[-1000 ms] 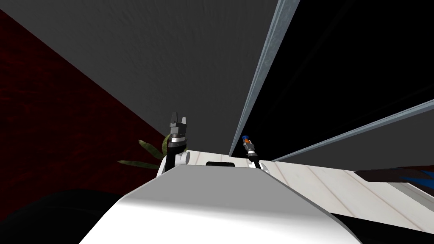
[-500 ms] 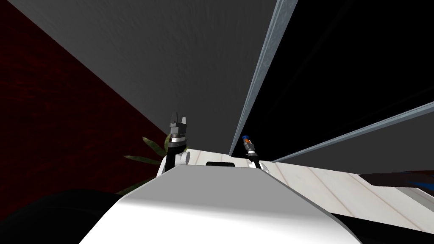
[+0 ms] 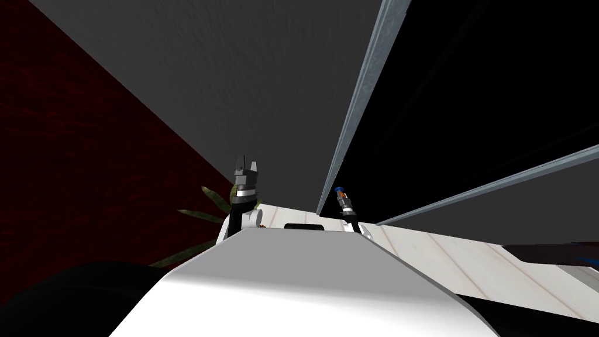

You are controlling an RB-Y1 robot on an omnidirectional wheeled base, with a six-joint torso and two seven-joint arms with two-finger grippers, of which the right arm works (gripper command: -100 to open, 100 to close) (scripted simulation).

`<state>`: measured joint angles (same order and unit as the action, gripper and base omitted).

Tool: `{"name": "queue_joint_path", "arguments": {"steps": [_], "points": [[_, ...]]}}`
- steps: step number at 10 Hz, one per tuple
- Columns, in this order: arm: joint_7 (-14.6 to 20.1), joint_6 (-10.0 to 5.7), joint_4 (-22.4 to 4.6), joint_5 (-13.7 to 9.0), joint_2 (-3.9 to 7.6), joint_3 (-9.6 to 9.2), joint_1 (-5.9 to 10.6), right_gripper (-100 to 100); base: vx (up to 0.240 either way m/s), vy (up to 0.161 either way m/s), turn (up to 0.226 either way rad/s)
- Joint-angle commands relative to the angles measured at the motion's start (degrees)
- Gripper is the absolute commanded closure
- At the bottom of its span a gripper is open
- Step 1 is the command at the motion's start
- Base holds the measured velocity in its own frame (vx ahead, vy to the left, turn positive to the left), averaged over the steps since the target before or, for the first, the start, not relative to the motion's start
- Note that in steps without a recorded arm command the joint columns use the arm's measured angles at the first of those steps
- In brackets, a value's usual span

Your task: Pull the door open

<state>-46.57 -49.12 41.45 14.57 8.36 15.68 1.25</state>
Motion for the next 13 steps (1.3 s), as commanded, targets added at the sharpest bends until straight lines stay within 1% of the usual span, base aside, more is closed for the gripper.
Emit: {"name": "queue_joint_path", "arguments": {"steps": [1, 2, 3, 4, 5, 6, 7, 8, 9, 10, 11, 12, 13], "points": [[2.9, -0.09, -0.1, -0.9, 0.01, -0.59, -0.01, 100, -0.031, -0.017, 0.045], [4.3, -0.09, -0.2, -1.7, 0.18, -0.99, 0.01, 100, -0.040, -0.018, 0.067], [5.1, -0.09, -0.2, -1.7, 0.18, -0.99, 0.01, 100, -0.029, -0.013, 0.032], [7.1, -0.10, -0.2, -2.5, 0.35, -1.39, 0.03, 100, -0.032, -0.008, 0.059], [7.3, -0.10, -0.2, -2.5, 0.35, -1.39, 0.03, 100, -0.026, -0.008, 0.027], [9.6, -0.10, -0.3, -3.4, 0.53, -1.83, 0.05, 100, -0.029, -0.009, 0.040], [11.0, -0.11, -0.3, -4.3, 0.72, -2.29, 0.07, 100, -0.043, -0.016, 0.073], [11.9, -0.11, -0.3, -4.3, 0.72, -2.29, 0.07, 100, -0.035, -0.013, 0.040], [13.8, -0.12, -0.4, -5.2, 0.92, -2.76, 0.09, 100, -0.036, -0.009, 0.054], [14.2, -0.12, -0.4, -5.2, 0.92, -2.76, 0.09, 100, -0.026, -0.009, 0.029], [16.4, -0.12, -0.4, -6.1, 1.12, -3.23, 0.11, 100, -0.024, -0.005, 0.046], [16.5, -0.12, -0.4, -6.1, 1.12, -3.23, 0.11, 100, -0.025, -0.007, 0.029], [18.8, -0.13, -0.5, -7.0, 1.31, -3.70, 0.13, 100, -0.035, -0.003, 0.073]]}}
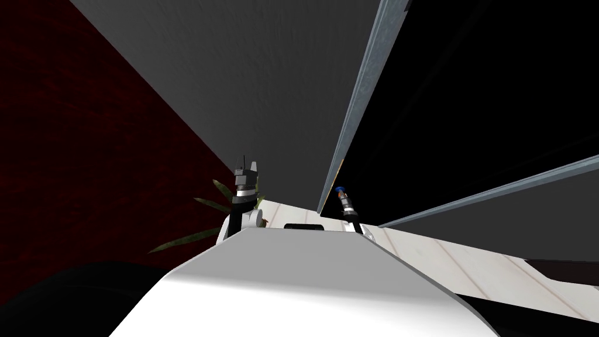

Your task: Pull the door open

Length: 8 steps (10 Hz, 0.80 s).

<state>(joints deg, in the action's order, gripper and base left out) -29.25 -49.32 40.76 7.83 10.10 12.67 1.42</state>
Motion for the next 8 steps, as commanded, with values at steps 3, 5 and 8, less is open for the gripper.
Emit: {"name": "queue_joint_path", "arguments": {"steps": [3, 5, 8], "points": [[5.8, 0.06, 0.1, -2.3, -0.01, -1.71, 0.01, 100, -0.041, -0.011, 0.060], [8.4, 0.05, 0.0, -3.3, 0.21, -2.22, 0.03, 100, -0.029, -0.009, 0.043], [12.9, 0.04, -0.1, -5.4, 0.64, -3.26, 0.08, 100, -0.037, -0.009, 0.057]]}}
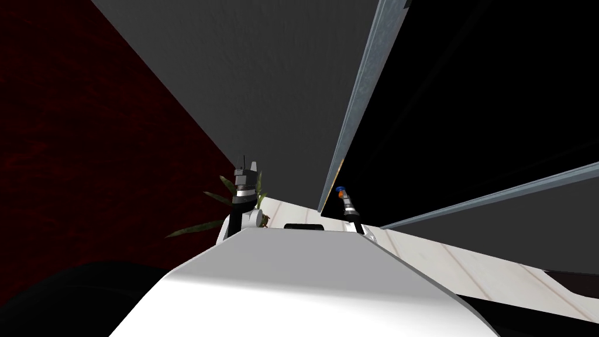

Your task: Pull the door open

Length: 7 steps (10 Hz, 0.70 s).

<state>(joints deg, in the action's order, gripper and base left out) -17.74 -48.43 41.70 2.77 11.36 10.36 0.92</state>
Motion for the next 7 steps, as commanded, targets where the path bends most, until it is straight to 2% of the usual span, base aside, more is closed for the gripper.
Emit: {"name": "queue_joint_path", "arguments": {"steps": [1, 4, 7], "points": [[1.9, -0.85, -1.0, -0.3, -0.61, -0.95, 0.58, 100, -0.031, -0.018, 0.038], [6.4, -0.86, -1.1, -2.4, -0.16, -2.04, 0.63, 100, -0.032, -0.008, 0.044], [9.0, -0.86, -1.2, -3.5, 0.07, -2.59, 0.65, 100, -0.035, -0.004, 0.041]]}}
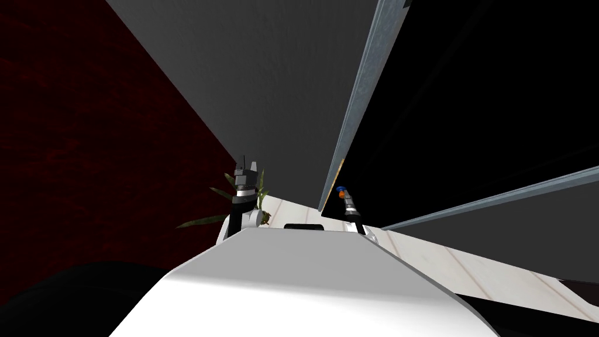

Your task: Pull the door open

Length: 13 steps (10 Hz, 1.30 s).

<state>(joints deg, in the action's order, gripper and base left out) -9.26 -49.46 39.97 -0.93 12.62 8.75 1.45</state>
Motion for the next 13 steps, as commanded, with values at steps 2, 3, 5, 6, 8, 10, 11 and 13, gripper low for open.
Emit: {"name": "queue_joint_path", "arguments": {"steps": [2, 3, 5, 6, 8, 10, 11, 13], "points": [[4.3, 0.15, 0.4, -2.0, -0.73, -2.08, 0.17, 100, -0.041, -0.013, 0.066], [5.3, 0.15, 0.4, -2.0, -0.73, -2.08, 0.17, 100, -0.040, -0.011, 0.031], [7.7, 0.14, 0.4, -3.1, -0.49, -2.64, 0.20, 100, -0.032, -0.011, 0.047], [9.5, 0.14, 0.3, -4.2, -0.26, -3.21, 0.22, 100, -0.032, -0.009, 0.063], [11.9, 0.13, 0.2, -5.3, -0.02, -3.77, 0.25, 100, -0.036, -0.004, 0.031], [14.4, 0.12, 0.2, -6.4, 0.22, -4.34, 0.27, 100, -0.035, -0.006, 0.056], [14.9, 0.12, 0.2, -6.4, 0.22, -4.34, 0.27, 100, -0.037, -0.006, 0.047], [17.3, 0.12, 0.1, -7.5, 0.45, -4.91, 0.30, 100, -0.027, -0.008, 0.039]]}}
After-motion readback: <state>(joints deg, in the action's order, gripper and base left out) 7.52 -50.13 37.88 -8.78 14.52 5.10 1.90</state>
